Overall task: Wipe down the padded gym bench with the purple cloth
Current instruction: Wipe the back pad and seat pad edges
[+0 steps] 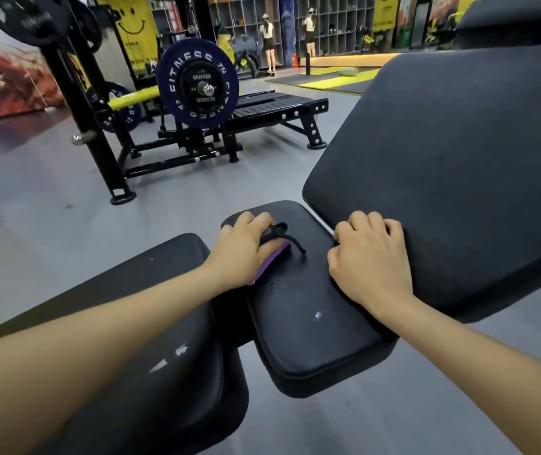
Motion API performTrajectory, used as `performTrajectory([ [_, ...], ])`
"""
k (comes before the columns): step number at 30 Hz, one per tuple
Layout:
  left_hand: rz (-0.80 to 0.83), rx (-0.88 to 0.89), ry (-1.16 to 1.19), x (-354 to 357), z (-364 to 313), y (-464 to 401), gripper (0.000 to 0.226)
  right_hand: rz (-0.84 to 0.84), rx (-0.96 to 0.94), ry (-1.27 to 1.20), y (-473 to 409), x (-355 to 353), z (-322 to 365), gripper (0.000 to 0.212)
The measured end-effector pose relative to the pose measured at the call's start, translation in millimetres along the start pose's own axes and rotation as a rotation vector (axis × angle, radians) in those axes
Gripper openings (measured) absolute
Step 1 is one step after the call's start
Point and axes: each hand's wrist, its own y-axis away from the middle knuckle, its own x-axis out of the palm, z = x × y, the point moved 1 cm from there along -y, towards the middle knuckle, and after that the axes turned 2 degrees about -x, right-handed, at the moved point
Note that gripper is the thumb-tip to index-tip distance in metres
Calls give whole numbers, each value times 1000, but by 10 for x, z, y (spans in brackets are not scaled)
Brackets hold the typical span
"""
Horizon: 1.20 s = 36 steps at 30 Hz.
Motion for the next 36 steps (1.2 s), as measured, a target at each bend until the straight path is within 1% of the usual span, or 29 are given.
performTrajectory([
  [2,-18,-14,39,-23,17,-21,26,11,2,7,-3,3,8,27],
  [6,-85,-135,-101,35,167,-503,35,36,1,-2,0,9,7,23],
  [9,-94,-173,-126,81,220,-664,38,39,6,-15,-13,-12,0,26],
  [12,-31,-156,-95,48,119,-484,36,68,3,-43,-9,-19,-4,26],
  [14,5,-79,-61,35,9,-228,33,73,5,-45,-1,0,-11,20],
  [16,29,11,-15,28,-93,28,30,58,18,-31,7,1,-12,20],
  [17,43,18,3,24,-119,76,29,57,19,-28,3,3,-10,19],
  [20,85,-30,-9,34,-106,-179,32,85,21,-38,2,10,-2,14],
  [24,64,-166,-111,155,-83,-591,37,103,38,-63,-4,-46,19,14],
  [26,51,-217,-133,165,-166,-588,36,146,34,-79,-11,-81,13,15],
  [28,88,-231,-124,130,-302,-440,36,170,31,-60,-15,-146,14,12],
  [29,113,-202,-116,113,-365,-344,36,149,36,-20,-24,-202,-10,9],
  [31,155,-88,-111,127,-437,-174,34,87,34,78,-58,-345,-124,7],
  [33,175,-13,-104,152,-455,-88,33,70,-22,153,-59,-465,-319,7],
  [34,182,-7,-100,166,-459,-96,35,38,-60,185,-38,-496,-426,8],
  [36,175,-50,-75,175,-505,-189,40,-61,-125,241,23,-520,-573,8],
])
